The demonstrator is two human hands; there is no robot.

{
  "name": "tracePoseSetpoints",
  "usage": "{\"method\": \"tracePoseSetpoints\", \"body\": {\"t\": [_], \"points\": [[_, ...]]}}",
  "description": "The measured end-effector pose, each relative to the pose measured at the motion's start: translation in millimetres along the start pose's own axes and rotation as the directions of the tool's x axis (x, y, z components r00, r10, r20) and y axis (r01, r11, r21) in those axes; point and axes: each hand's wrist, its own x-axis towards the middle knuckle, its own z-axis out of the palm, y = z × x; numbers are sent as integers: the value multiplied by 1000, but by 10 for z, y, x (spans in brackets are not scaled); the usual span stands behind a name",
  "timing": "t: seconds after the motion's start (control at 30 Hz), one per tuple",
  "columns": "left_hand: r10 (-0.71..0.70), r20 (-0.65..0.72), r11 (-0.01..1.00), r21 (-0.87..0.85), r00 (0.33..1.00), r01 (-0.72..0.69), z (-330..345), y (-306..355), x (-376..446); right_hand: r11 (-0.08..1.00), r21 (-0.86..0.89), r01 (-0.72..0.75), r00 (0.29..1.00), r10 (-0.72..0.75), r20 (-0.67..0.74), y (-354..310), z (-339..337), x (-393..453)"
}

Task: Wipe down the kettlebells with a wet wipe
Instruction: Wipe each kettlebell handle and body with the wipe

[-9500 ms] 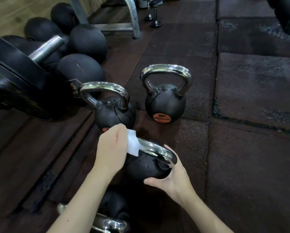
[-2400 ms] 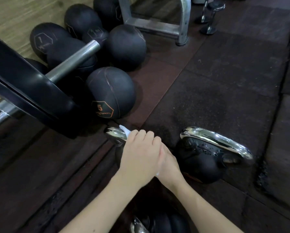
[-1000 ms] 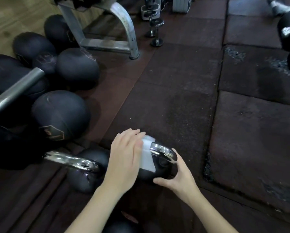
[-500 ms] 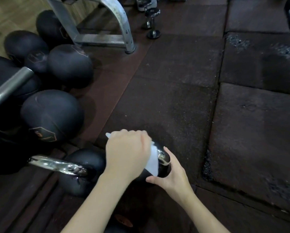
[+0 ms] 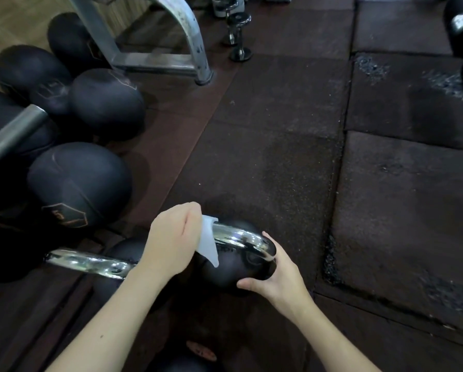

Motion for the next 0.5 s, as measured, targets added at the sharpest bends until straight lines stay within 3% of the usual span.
{"method": "tracePoseSetpoints", "body": {"t": [0.03, 0.1, 0.23, 0.37, 0.5], "points": [[0, -10, 999, 37, 1000, 0, 14, 19, -14, 1000, -2, 3, 1000, -3, 0, 13, -2, 2], [145, -45, 964, 234, 988, -130, 35, 136, -29, 1000, -1, 4, 1000, -4, 6, 14, -4, -5], [340, 109, 748, 571, 934, -339, 284, 565, -84, 1000, -9, 8, 1000, -8, -8, 27, 7, -1], [361, 48, 805, 488, 931, -337, 530, 872, -129, 998, -57, 10, 1000, -11, -10, -19, 35, 0], [420, 35, 825, 402, 907, -397, 260, 521, -55, 1000, -19, -19, 1000, 18, -13, -11, 11, 14]]}}
